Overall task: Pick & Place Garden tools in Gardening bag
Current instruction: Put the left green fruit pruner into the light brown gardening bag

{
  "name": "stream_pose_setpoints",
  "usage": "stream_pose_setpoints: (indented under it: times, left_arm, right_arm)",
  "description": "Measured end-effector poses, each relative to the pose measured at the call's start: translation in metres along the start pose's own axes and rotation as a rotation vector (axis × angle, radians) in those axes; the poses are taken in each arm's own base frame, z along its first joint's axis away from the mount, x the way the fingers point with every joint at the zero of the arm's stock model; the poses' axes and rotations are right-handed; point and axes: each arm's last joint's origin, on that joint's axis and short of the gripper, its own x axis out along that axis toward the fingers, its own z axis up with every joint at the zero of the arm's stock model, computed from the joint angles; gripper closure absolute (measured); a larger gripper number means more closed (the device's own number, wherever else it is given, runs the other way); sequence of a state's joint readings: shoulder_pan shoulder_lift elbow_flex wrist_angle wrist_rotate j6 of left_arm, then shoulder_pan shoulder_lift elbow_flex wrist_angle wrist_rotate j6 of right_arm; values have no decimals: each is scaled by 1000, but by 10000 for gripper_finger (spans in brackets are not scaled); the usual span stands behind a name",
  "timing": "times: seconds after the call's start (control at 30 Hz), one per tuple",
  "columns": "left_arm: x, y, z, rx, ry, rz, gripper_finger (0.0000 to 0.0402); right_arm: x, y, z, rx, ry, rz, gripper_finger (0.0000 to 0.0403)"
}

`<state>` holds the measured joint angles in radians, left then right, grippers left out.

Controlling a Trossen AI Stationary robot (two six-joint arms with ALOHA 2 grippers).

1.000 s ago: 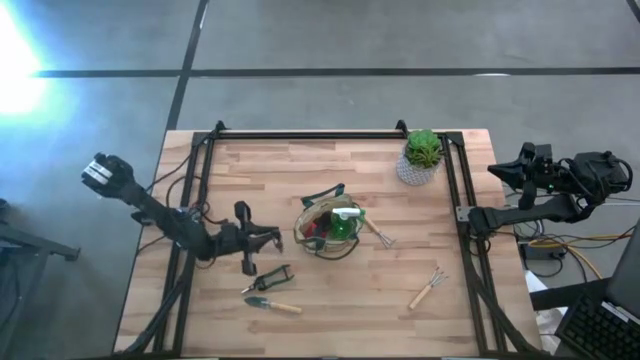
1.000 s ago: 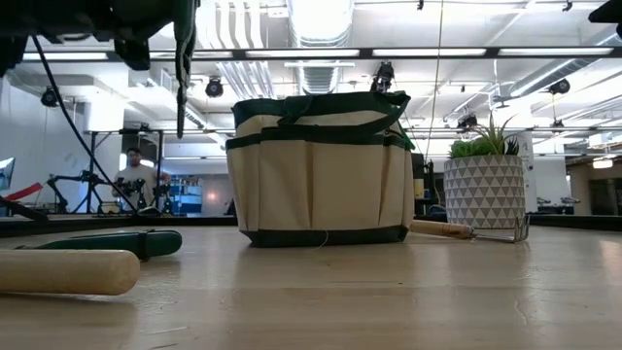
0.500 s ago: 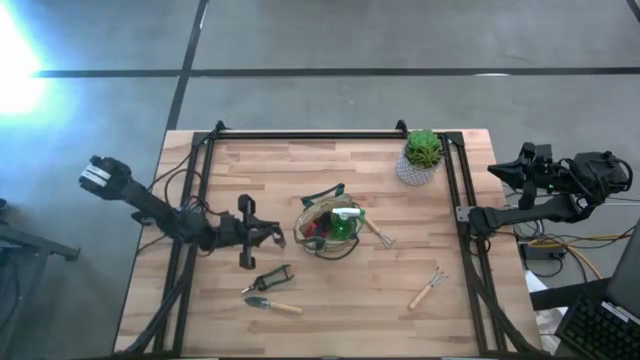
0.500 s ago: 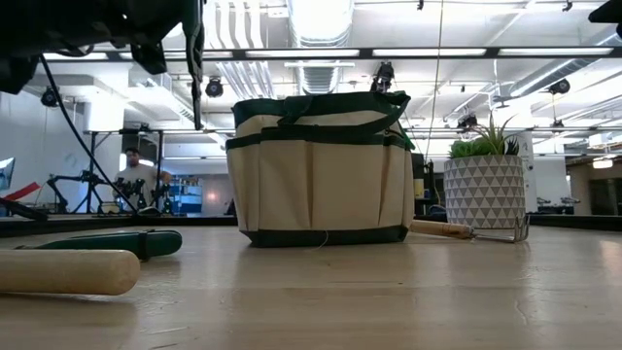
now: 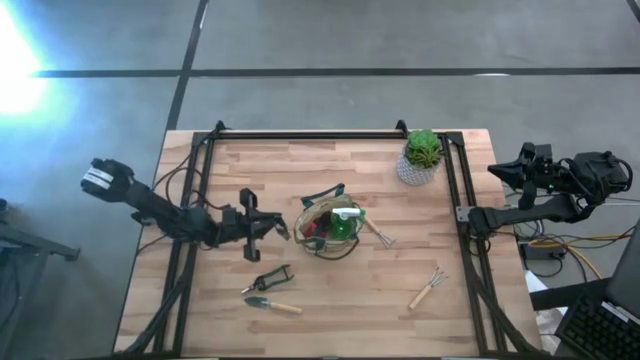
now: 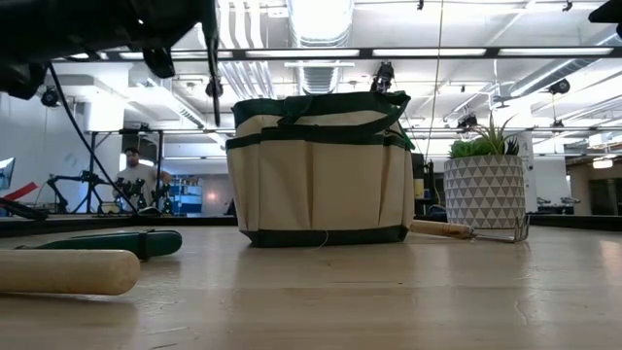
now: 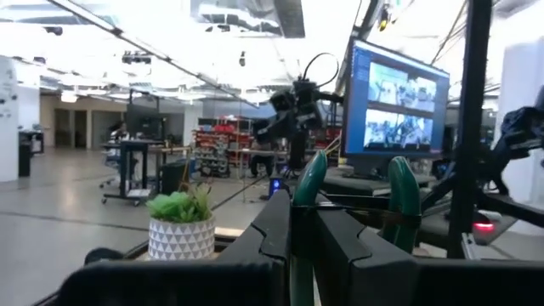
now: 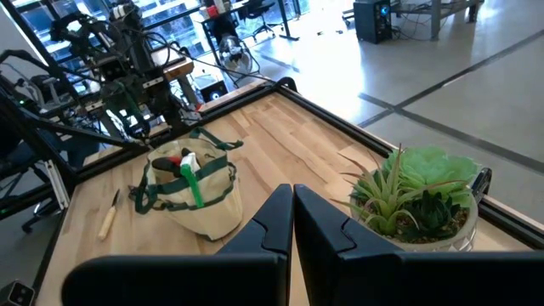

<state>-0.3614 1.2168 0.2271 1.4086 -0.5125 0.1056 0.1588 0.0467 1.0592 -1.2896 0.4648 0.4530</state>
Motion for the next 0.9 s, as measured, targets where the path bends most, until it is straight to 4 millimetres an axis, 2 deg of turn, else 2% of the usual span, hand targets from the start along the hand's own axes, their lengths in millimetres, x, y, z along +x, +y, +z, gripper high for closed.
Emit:
stream_pose_setpoints:
  times: [0.47,0.7,0.9]
  left_arm:
    - [23,-4,-19,11,-11,45,376]
    - [38,-6,-28,34,8,122,376]
    - [41,-6,-30,49,18,167,376]
  right_arm:
    - [0,0,0,0,0,0,394]
    - [0,0,0,0,0,0,394]
    - [0,0,0,0,0,0,394]
